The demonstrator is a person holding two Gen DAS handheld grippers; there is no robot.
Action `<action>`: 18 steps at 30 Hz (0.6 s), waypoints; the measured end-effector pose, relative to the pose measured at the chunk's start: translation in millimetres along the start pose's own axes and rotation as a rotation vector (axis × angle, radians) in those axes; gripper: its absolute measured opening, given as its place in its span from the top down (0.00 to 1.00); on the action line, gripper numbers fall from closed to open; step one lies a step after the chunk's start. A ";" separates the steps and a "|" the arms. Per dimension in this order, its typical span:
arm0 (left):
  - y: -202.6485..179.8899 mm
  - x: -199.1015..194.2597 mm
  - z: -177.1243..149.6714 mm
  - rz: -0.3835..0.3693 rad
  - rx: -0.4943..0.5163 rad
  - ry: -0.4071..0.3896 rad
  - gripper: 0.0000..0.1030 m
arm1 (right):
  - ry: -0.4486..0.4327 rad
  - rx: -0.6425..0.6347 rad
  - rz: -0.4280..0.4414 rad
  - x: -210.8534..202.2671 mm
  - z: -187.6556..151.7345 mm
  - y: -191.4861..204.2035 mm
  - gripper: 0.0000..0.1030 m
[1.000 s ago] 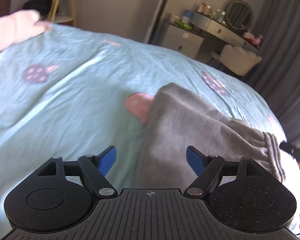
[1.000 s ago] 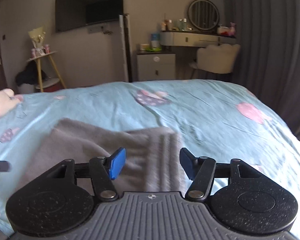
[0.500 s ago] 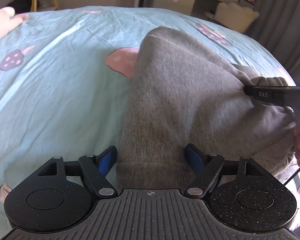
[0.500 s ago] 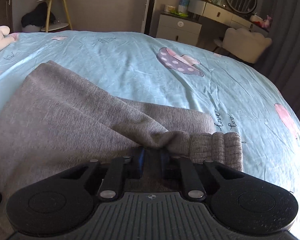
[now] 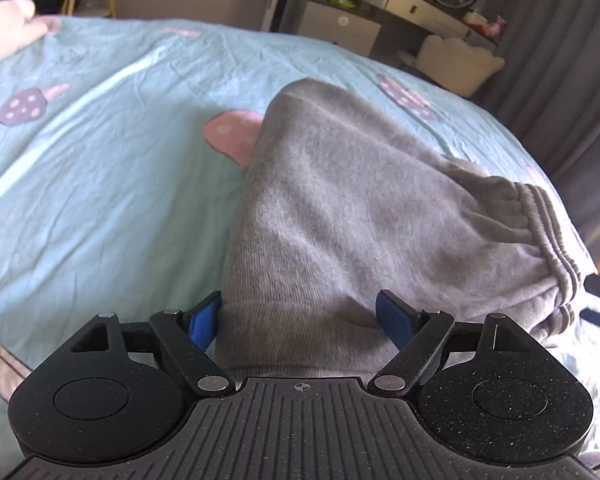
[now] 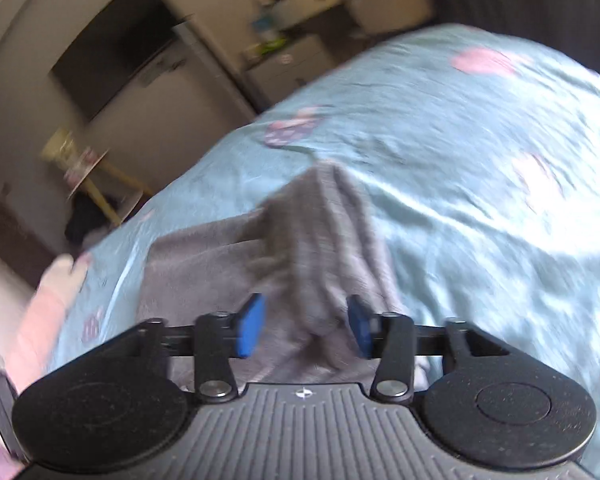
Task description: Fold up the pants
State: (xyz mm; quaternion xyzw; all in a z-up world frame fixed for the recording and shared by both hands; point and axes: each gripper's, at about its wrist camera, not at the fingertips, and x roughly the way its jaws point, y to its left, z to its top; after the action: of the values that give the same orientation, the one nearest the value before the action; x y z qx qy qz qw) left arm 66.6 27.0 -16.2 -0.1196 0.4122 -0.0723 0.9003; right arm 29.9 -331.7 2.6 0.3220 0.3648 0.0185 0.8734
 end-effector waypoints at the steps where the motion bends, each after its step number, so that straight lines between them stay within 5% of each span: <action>1: -0.6 -1.8 -1.3 0.005 0.000 0.000 0.17 | 0.021 0.053 0.010 2.2 -1.4 -10.5 0.41; 8: 1.9 -11.7 -7.1 0.011 -0.034 -0.004 0.16 | 0.071 0.307 0.119 28.0 -9.9 -40.7 0.38; 13: -3.6 -14.0 -10.4 0.029 -0.016 -0.006 0.15 | 0.067 0.395 0.169 50.8 -1.9 -33.8 0.26; 14: -4.1 -13.6 -10.7 0.031 -0.016 -0.004 0.15 | 0.077 0.384 0.147 55.2 -0.8 -31.5 0.30; 15: -4.2 -13.3 -10.6 0.032 -0.017 -0.004 0.15 | 0.091 0.361 0.106 58.6 1.0 -28.1 0.46; 18: -1.8 -16.3 -9.6 0.023 -0.031 -0.005 0.15 | 0.082 0.175 0.052 49.5 6.3 -6.9 0.58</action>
State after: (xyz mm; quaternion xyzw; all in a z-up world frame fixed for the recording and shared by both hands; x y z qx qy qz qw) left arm 48.7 27.5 -9.9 -0.1289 0.4125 -0.0553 0.9001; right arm 69.0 -327.4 -29.1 0.4056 0.3917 0.0224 0.8256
